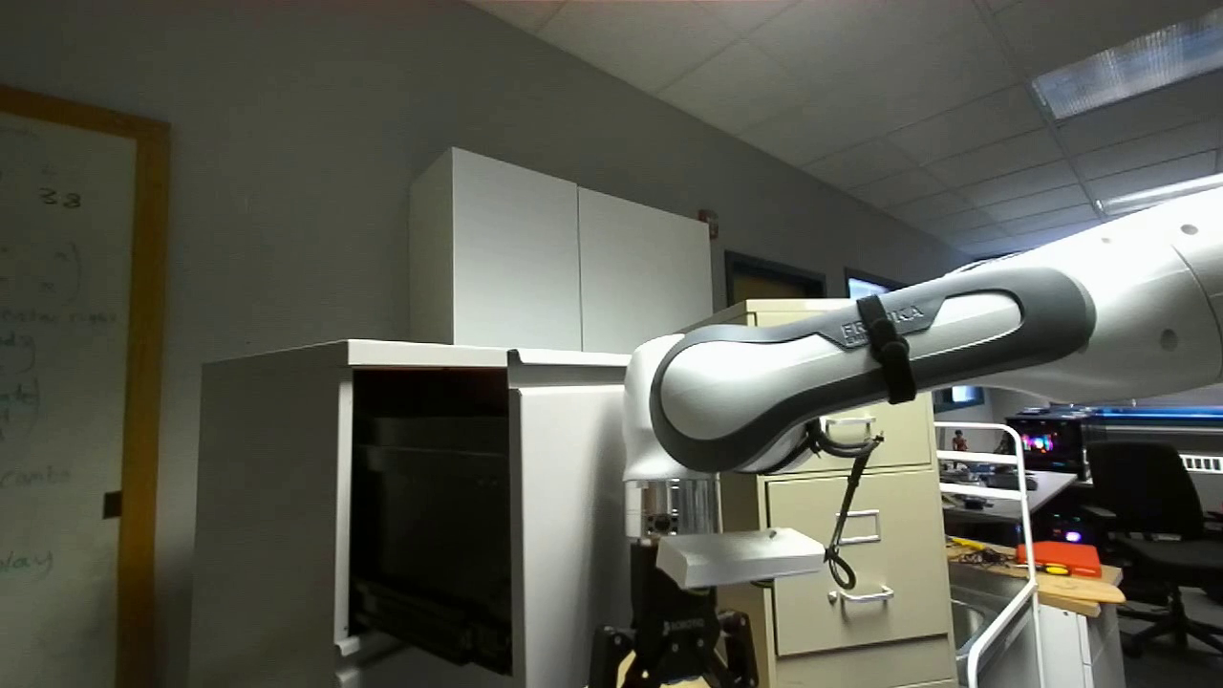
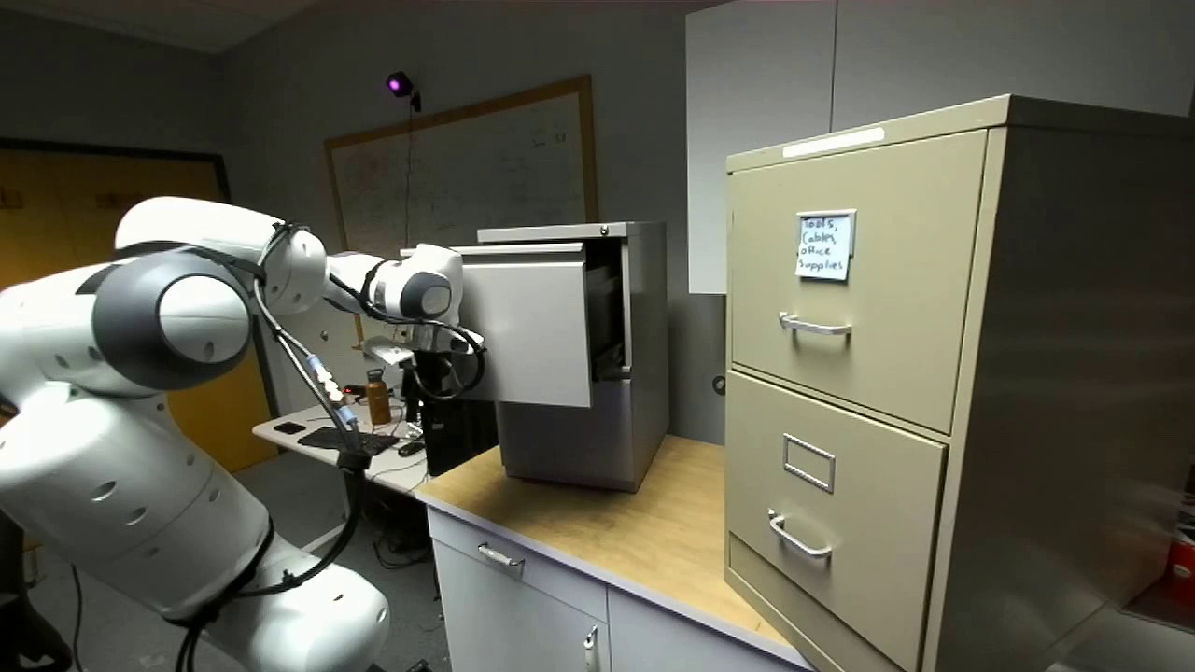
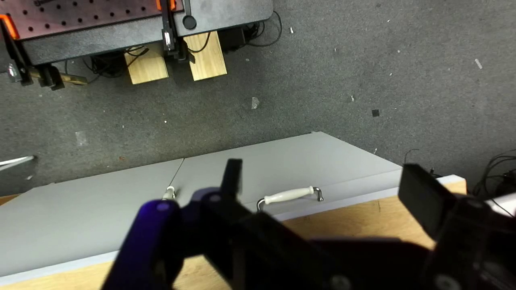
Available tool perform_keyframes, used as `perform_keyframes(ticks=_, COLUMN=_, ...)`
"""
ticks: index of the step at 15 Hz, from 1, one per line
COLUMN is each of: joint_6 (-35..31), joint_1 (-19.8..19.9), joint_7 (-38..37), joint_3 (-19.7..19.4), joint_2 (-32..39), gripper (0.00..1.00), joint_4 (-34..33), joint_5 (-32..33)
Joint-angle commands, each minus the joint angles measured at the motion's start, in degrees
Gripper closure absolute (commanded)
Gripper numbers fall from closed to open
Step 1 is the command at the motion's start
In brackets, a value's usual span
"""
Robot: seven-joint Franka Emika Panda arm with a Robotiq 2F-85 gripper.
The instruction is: Close the top drawer of the left file cabinet
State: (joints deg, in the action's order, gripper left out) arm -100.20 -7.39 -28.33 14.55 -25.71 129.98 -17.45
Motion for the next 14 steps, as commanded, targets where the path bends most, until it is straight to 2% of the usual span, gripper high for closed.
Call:
perform_keyframes(ticks=1, joint_6=-0.1, joint_1=0.1, joint_7=-0.1, joint_3=0.0, joint_2=-0.1, gripper=0.0, joint_4=0.0, joint_5=0.1)
perform_keyframes(ticks=6, joint_6=-0.9, joint_1=0.8, joint_7=-1.6, joint_3=0.2, joint_2=-0.9, gripper=0.0, joint_4=0.0, joint_5=1.0)
perform_keyframes(ticks=13, joint_6=-3.0, joint_1=5.0, joint_7=-6.3, joint_3=-1.3, joint_2=-9.3, gripper=0.0, joint_4=0.9, joint_5=4.0)
perform_keyframes(ticks=14, joint_6=-4.0, joint_1=5.6, joint_7=-6.7, joint_3=-1.7, joint_2=-11.0, gripper=0.03, joint_4=0.8, joint_5=3.7)
